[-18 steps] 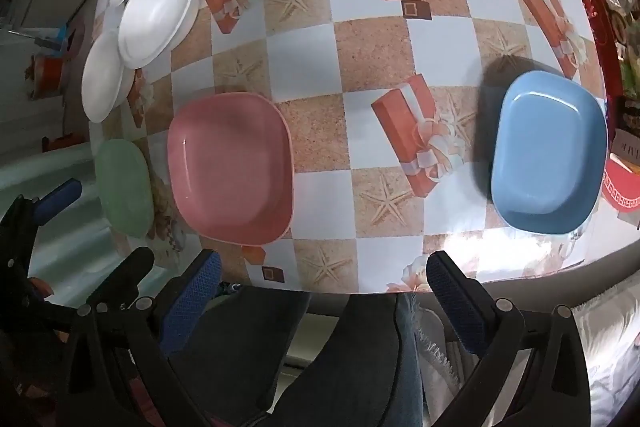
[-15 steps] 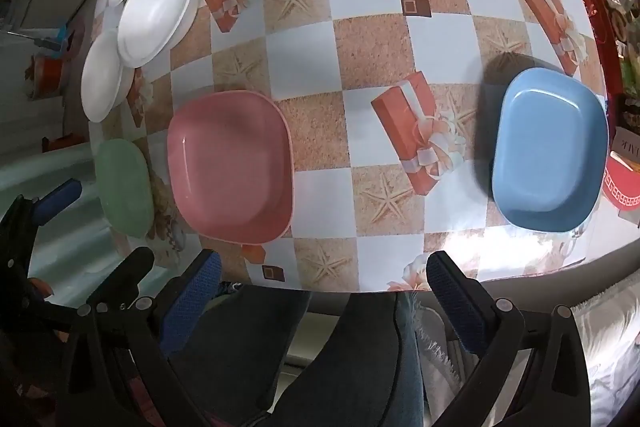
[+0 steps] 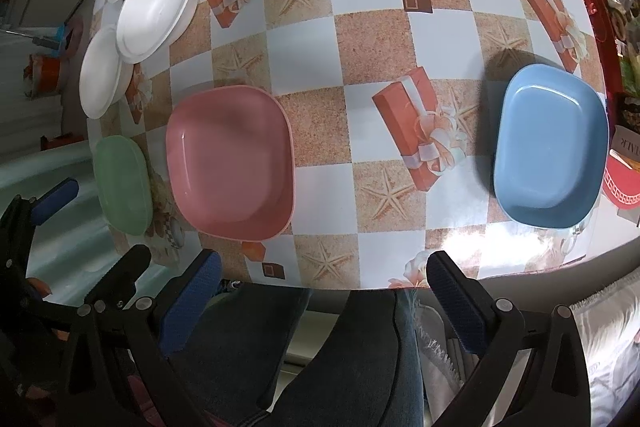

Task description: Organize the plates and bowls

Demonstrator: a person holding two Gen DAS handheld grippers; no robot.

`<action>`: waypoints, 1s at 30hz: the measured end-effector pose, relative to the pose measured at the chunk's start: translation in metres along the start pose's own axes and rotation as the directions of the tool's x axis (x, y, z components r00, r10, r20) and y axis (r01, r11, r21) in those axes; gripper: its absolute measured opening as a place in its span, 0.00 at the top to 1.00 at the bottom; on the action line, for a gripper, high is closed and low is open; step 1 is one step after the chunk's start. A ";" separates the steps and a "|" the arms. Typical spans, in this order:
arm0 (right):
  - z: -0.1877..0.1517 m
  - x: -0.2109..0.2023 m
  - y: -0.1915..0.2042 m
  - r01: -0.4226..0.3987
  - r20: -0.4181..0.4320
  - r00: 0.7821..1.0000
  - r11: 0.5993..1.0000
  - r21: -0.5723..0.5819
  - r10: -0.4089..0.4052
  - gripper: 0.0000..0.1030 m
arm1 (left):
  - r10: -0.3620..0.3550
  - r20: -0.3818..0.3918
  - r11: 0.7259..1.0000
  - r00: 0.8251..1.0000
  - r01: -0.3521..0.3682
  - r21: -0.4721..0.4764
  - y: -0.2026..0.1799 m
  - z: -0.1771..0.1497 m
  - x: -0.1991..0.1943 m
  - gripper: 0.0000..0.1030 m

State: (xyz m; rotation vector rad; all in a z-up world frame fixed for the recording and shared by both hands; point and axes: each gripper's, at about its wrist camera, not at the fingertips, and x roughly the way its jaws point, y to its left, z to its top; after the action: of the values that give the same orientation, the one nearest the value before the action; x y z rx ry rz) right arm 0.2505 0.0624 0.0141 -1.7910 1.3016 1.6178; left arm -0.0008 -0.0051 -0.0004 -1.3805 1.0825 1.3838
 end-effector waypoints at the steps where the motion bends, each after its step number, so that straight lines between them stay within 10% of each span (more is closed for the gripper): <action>1: 0.000 0.000 0.000 -0.003 0.000 1.000 1.000 -0.001 0.003 0.00 | 0.000 0.001 1.000 1.000 0.000 -0.002 0.000 0.000 0.000 0.00; 30: -0.005 0.004 -0.004 -0.007 -0.009 1.000 1.000 0.006 0.007 0.00 | 0.008 -0.008 1.000 1.000 -0.008 0.005 0.001 -0.006 0.005 0.00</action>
State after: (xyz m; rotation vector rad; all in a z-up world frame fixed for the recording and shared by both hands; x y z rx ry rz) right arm 0.2557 0.0592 0.0108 -1.7948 1.3164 1.6098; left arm 0.0000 -0.0108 -0.0050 -1.3807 1.0968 1.3819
